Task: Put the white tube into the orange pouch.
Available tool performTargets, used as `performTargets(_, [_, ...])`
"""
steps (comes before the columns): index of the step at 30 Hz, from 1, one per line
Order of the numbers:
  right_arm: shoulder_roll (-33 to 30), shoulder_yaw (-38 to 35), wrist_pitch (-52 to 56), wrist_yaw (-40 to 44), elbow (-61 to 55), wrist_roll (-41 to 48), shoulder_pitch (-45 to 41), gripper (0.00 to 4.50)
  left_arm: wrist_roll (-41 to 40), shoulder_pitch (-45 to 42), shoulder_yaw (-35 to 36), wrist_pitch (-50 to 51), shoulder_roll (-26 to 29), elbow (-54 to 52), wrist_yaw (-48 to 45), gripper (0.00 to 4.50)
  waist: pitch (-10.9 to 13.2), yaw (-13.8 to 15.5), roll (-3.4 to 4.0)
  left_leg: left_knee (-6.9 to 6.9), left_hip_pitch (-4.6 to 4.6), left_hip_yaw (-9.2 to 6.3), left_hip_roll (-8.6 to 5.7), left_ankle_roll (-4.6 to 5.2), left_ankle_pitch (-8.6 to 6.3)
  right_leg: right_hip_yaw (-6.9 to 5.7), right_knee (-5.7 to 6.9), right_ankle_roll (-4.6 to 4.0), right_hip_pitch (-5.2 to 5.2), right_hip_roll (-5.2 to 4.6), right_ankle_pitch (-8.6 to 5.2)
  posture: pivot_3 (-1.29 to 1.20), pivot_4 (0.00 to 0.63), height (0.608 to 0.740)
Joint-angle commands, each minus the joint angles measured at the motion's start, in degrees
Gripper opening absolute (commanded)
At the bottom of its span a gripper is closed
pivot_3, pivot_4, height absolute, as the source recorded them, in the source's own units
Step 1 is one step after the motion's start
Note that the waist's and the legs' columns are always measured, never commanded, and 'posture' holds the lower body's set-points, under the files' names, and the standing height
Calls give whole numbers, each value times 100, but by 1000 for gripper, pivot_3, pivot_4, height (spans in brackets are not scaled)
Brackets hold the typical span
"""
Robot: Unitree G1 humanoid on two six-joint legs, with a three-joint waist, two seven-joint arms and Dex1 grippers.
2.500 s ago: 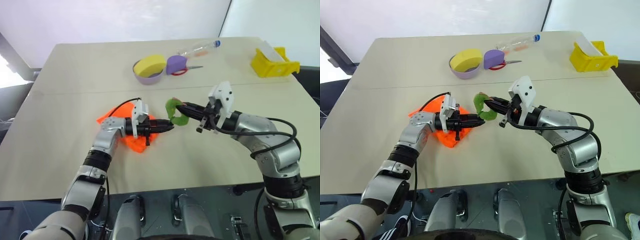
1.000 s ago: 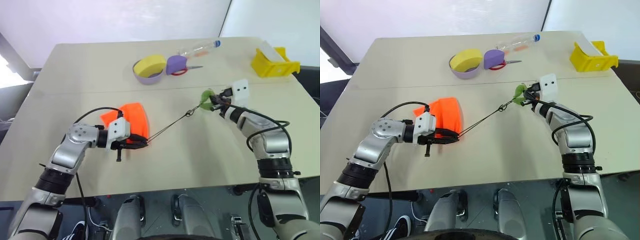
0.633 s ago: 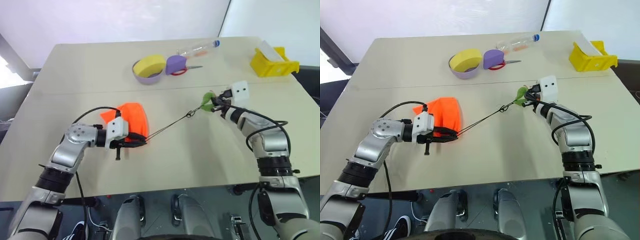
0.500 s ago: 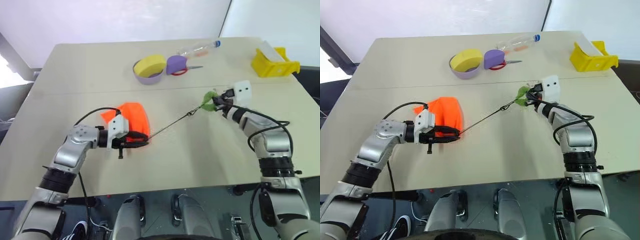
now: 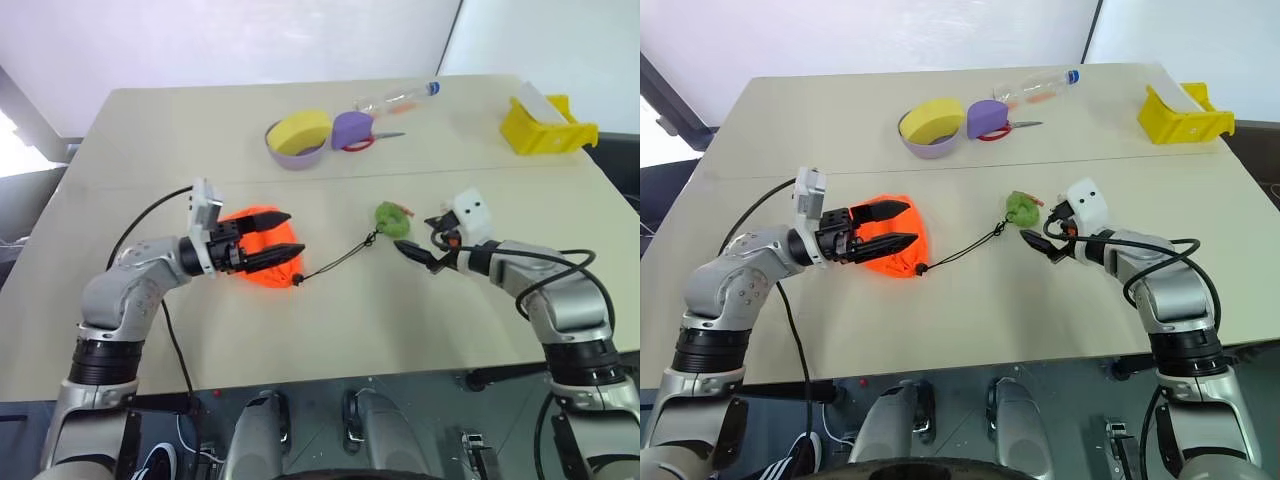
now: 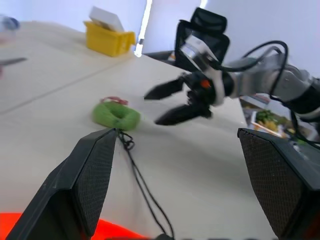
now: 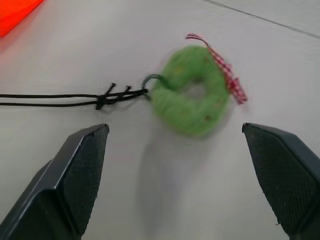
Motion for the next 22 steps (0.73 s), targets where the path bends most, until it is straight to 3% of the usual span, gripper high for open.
performTargets(1, [-160, -547, -427, 751, -1017, 680, 209, 4445, 386, 162, 289, -441, 130, 41, 318, 4115, 0, 9, 0, 0, 0, 0, 0, 0, 0, 0, 0, 1, -1, 0, 0, 0, 150, 740])
performTargets(8, [-479, -971, -485, 1381, -2053, 1305, 1371, 4445, 1108, 827, 789, -1177, 306, 345, 1089, 4115, -1, 29, -3, -6, -1, -5, 3, -2, -1, -3, -10, -2, 3, -7, -4, 0, 150, 740])
performTargets(12, [-492, -837, -532, 1434, -2327, 1326, 1847, 4445, 1092, 993, 1191, -1204, 221, 678, 1509, 4115, 0, 25, -4, -4, 1, -3, 6, -4, -3, -4, -12, -3, 6, -23, -4, 0, 150, 740])
performTargets(22, [-390, -514, -869, 1325, -1978, 991, 1897, 4445, 1372, 1038, 1717, -1805, 132, 1589, 2193, 4115, 0, 19, -4, -5, 2, -9, 9, -23, -14, -15, -20, -11, 7, -33, 2, 0, 150, 740])
